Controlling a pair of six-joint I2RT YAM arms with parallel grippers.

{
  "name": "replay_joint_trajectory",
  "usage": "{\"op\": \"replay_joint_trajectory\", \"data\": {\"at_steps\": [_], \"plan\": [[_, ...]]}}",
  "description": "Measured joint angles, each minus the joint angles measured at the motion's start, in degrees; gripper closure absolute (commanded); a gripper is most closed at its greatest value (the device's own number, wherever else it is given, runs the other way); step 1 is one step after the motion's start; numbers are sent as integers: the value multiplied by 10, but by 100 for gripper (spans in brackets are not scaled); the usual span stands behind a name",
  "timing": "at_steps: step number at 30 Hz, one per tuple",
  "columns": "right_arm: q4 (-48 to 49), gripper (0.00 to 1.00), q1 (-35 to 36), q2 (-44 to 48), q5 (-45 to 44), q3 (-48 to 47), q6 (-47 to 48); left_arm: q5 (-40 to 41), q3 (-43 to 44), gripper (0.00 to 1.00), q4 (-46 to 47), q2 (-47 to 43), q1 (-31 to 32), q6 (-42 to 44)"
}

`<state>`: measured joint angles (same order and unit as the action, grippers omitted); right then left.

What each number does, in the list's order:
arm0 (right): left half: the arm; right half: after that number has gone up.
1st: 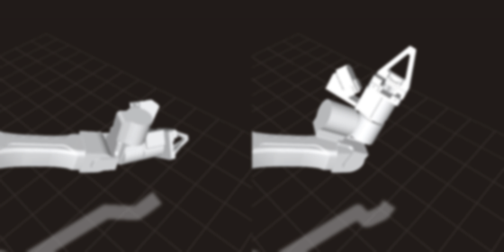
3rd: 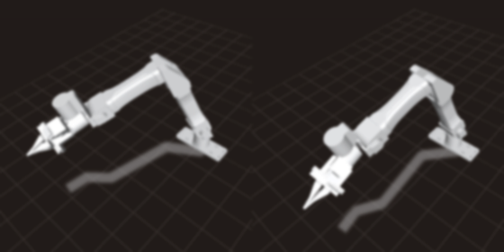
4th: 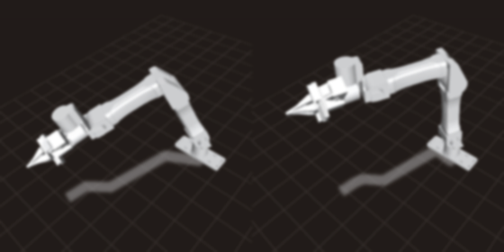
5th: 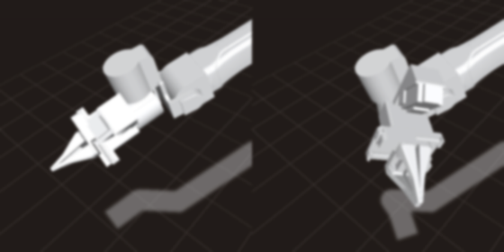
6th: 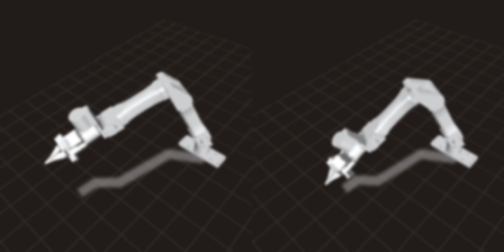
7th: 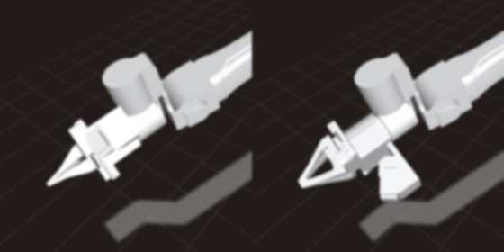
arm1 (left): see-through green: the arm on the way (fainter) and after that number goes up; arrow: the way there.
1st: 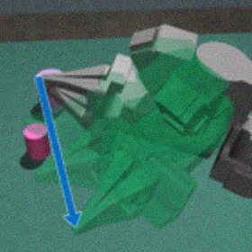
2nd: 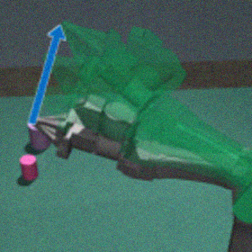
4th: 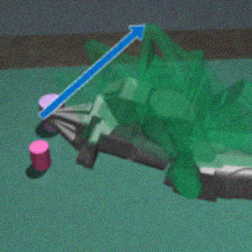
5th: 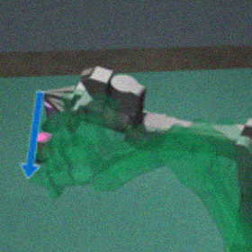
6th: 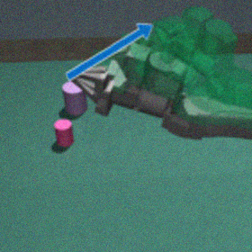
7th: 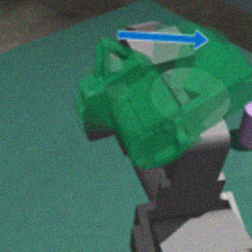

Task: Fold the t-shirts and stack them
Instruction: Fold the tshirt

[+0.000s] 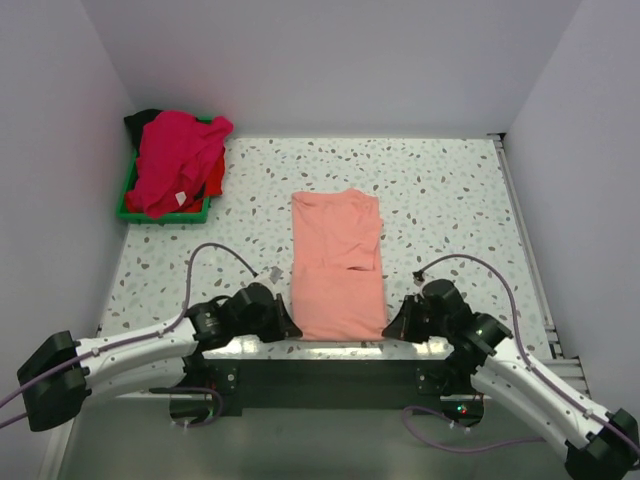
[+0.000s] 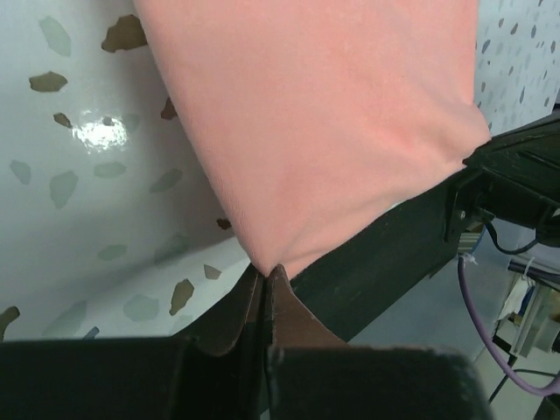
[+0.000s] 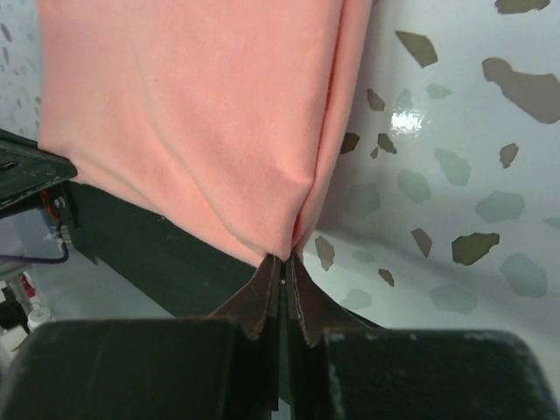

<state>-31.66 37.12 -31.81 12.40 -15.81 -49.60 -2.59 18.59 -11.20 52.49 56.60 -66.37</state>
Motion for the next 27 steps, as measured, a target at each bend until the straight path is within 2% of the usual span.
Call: {"op": "replay_joint_trajectory", "data": {"at_steps": [5, 10, 15, 22, 27], "plan": [[-64, 100, 0, 64, 27, -3, 0, -15, 12, 100, -42, -35, 19, 2], [-121, 100, 0, 53, 16, -62, 16, -3, 89, 100, -90, -29, 23, 22], [-122, 100, 0, -33, -24, -164, 44, 32, 195, 100, -116, 5, 4, 59], [-84, 100, -6, -213, -73, -294, 82, 32, 287, 100, -114, 84, -104, 119], [-46, 100, -51, -321, -69, -365, 110, 12, 346, 100, -100, 158, -154, 150]]}}
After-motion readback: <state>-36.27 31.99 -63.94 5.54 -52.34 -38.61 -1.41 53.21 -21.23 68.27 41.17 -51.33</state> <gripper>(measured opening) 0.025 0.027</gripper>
